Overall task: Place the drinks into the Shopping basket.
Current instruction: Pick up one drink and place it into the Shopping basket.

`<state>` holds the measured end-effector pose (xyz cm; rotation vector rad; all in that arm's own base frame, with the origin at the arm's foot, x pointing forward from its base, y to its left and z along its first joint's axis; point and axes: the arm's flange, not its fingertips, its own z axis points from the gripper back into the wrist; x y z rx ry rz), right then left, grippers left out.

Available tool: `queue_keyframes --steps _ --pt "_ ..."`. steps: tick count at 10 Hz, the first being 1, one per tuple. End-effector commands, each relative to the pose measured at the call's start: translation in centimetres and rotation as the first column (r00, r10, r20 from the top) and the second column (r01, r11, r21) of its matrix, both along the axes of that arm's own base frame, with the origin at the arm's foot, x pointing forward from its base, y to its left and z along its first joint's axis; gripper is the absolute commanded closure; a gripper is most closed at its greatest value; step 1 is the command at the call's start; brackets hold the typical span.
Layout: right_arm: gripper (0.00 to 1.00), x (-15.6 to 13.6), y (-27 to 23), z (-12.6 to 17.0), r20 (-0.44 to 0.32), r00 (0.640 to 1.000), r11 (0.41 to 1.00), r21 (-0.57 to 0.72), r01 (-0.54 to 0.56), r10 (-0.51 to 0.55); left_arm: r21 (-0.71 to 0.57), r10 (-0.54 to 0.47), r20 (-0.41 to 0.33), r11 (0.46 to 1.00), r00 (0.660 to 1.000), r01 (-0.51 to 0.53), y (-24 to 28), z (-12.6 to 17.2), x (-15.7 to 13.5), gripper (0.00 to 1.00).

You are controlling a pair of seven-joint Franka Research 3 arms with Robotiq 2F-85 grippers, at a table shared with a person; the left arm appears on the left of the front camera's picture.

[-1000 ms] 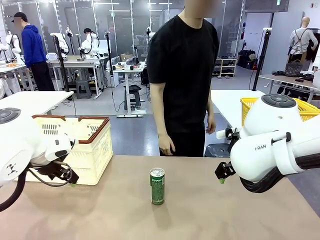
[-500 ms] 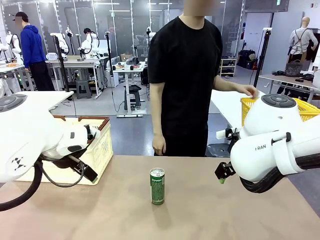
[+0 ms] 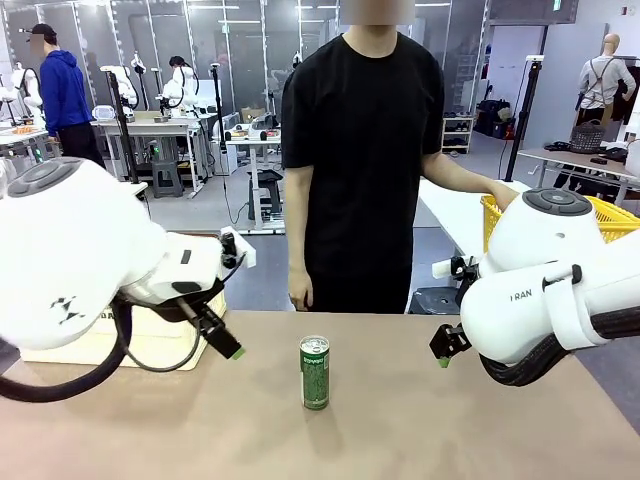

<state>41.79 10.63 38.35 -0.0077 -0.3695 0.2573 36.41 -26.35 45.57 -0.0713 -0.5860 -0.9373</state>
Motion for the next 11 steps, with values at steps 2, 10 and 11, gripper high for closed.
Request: queue_keyframes --steps 2,10,11 --pt "0.0 0.0 0.1 -0.1 -0.002 1.0 1.0 0.002 -0.005 0.005 0.033 -0.013 -0.015 0.999 1.0 0.013 -1.4 0.0 2.6 0.0" --pt "0.0 0.0 0.1 -0.1 -0.002 1.0 1.0 0.002 -0.005 0.005 0.02 -0.015 0.002 1.0 1.0 0.015 -1.8 -0.2 1.9 0.0" --pt "0.0 0.0 0.1 -0.1 -0.002 1.0 1.0 0.002 -0.005 0.005 0.024 -0.033 0.006 0.999 0.999 0.033 -2.7 -0.3 2.2 0.0"
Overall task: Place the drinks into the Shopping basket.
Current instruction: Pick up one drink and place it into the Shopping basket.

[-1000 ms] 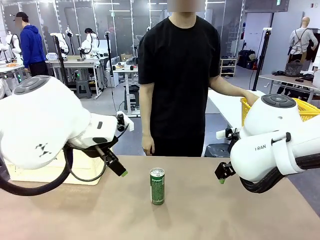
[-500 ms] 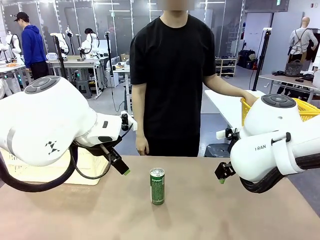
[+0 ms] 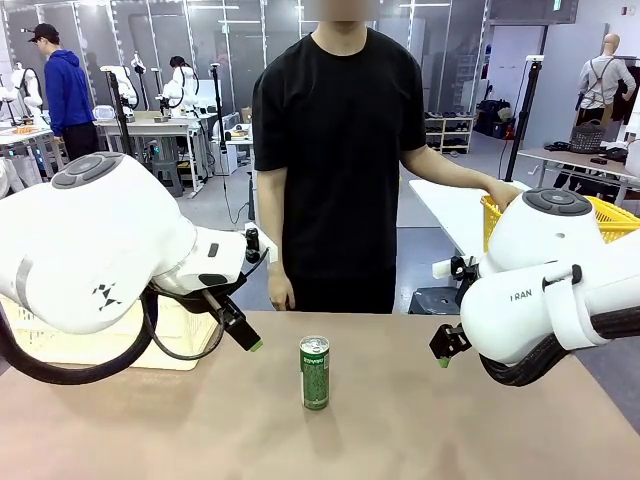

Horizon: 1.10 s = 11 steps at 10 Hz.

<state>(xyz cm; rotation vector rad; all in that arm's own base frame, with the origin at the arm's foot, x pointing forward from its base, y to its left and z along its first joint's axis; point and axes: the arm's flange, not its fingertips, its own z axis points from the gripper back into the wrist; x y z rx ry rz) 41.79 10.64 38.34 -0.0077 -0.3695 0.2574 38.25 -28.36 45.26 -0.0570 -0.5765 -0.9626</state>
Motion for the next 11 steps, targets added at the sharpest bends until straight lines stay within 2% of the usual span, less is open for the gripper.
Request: queue_keyframes --steps 1,7,11 --pt "0.0 0.0 0.1 -0.1 -0.002 1.0 1.0 0.002 -0.005 0.005 -0.013 -0.044 0.019 0.999 0.999 0.044 -1.8 0.0 0.8 0.0" --pt "0.0 0.0 0.1 -0.1 -0.002 1.0 1.0 0.002 -0.005 0.005 -0.008 -0.165 -0.009 0.986 0.986 0.165 -7.9 0.7 3.4 0.0" --pt "0.0 0.0 0.1 -0.1 -0.002 1.0 1.0 0.002 -0.005 0.005 -0.038 -0.206 -0.003 0.978 0.979 0.205 -9.7 0.1 4.1 0.0"
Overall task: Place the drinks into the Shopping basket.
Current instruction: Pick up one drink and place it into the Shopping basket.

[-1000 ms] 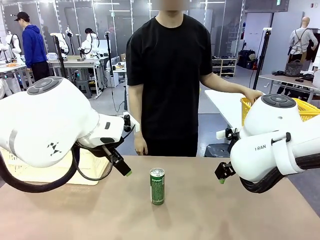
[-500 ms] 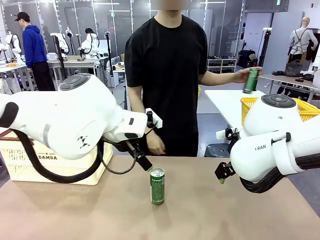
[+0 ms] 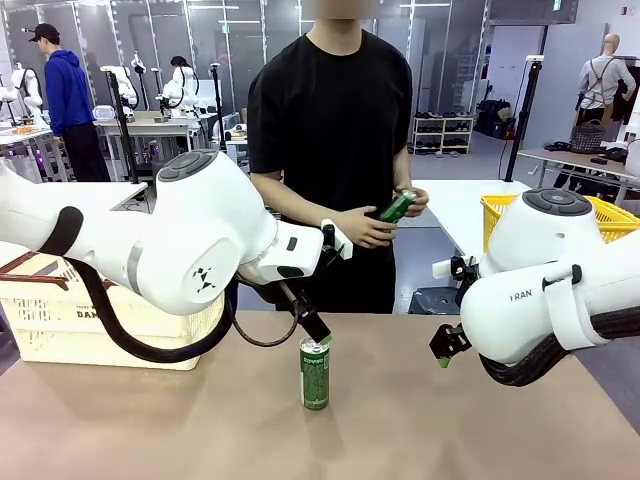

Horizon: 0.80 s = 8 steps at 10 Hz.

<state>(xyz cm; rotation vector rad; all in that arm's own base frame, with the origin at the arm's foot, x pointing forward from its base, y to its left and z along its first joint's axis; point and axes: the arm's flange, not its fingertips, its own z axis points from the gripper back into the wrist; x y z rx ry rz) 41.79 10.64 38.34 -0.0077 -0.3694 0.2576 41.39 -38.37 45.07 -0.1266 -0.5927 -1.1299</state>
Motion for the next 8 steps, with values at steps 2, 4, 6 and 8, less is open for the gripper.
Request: queue_keyframes --steps 2,4,6,8 --pt "0.0 0.0 0.1 -0.1 -0.002 1.0 1.0 0.002 -0.005 0.005 0.058 -0.002 -0.024 0.998 1.0 0.004 0.1 -0.3 1.2 0.0" --pt "0.0 0.0 0.1 -0.1 -0.002 1.0 1.0 0.002 -0.005 0.005 0.069 -0.003 -0.035 0.998 0.999 0.006 -0.2 -1.0 2.0 0.0" --pt "0.0 0.0 0.1 -0.1 -0.002 1.0 1.0 0.002 -0.005 0.005 0.058 -0.011 -0.058 0.998 0.998 0.014 -0.3 -2.1 3.1 0.0" --pt "0.0 0.0 0.1 -0.1 -0.002 1.0 1.0 0.002 -0.005 0.005 0.086 0.001 -0.088 0.996 0.996 0.007 -0.3 -3.3 3.8 0.0"
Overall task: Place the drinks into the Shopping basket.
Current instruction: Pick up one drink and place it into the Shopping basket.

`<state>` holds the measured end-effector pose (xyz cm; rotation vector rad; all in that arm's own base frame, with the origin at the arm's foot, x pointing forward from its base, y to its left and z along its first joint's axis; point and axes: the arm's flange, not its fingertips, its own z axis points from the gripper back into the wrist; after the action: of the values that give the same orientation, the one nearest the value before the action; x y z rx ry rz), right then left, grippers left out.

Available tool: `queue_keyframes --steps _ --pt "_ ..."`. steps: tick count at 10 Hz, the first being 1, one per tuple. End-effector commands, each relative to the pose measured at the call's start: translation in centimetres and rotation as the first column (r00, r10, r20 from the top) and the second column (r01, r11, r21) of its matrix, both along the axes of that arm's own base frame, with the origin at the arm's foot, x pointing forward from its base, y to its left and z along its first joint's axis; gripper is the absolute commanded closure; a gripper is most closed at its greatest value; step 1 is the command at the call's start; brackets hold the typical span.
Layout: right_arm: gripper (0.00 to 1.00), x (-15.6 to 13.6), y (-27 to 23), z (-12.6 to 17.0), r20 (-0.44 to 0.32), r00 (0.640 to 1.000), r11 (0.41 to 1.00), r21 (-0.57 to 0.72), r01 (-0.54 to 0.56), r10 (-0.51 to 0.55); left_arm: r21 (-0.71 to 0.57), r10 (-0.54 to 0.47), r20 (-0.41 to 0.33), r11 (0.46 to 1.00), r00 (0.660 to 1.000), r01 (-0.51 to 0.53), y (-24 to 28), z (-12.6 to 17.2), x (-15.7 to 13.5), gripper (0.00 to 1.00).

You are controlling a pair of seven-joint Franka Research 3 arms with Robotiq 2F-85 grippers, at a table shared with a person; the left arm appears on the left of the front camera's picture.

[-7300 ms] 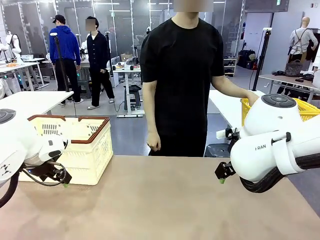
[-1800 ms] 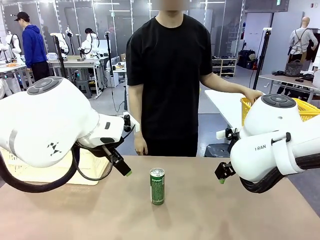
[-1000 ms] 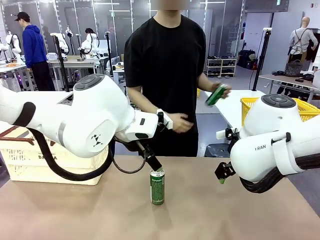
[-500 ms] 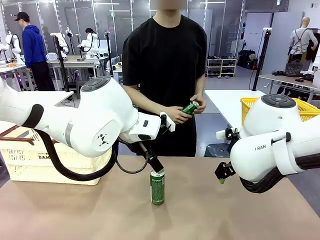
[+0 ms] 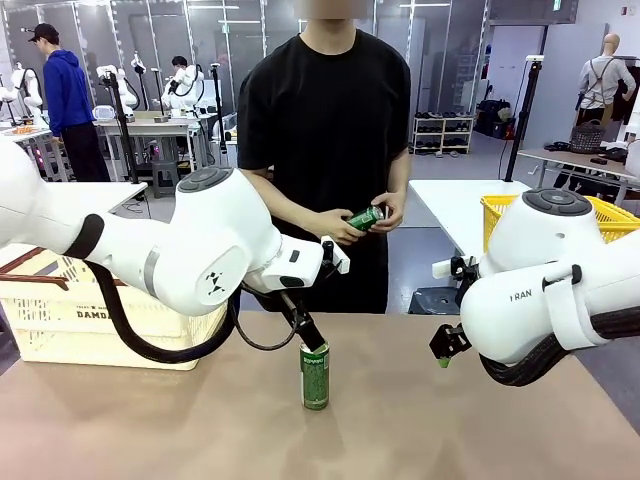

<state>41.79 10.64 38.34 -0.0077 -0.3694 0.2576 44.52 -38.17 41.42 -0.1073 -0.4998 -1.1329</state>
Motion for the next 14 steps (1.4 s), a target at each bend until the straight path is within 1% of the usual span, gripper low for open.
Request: queue_keyframes --steps 1,7,8,12,13,14 --pt "0.0 0.0 0.1 -0.1 -0.002 1.0 1.0 0.002 -0.005 0.005 0.031 -0.014 -0.047 0.999 0.999 0.015 -0.8 -0.1 0.8 0.0" --pt "0.0 0.0 0.1 -0.1 -0.002 1.0 1.0 0.002 -0.005 0.005 0.087 -0.022 -0.117 0.996 0.993 0.032 -2.4 -1.9 2.4 0.0" --pt "0.0 0.0 0.1 -0.1 -0.002 1.0 1.0 0.002 -0.005 0.005 0.081 -0.032 -0.115 0.996 0.993 0.042 -2.6 -2.0 2.8 0.0" --pt "0.0 0.0 0.1 -0.1 -0.002 1.0 1.0 0.002 -0.005 0.005 0.118 -0.02 -0.153 0.992 0.988 0.038 -2.8 -2.8 3.0 0.0" --pt "0.0 0.0 0.1 -0.1 -0.002 1.0 1.0 0.002 -0.005 0.005 0.14 -0.022 -0.146 0.989 0.989 0.042 -2.9 -2.9 2.9 0.08" --pt "0.0 0.0 0.1 -0.1 -0.002 1.0 1.0 0.002 -0.005 0.005 0.145 -0.024 -0.149 0.988 0.989 0.046 -2.9 -2.9 2.9 0.13"
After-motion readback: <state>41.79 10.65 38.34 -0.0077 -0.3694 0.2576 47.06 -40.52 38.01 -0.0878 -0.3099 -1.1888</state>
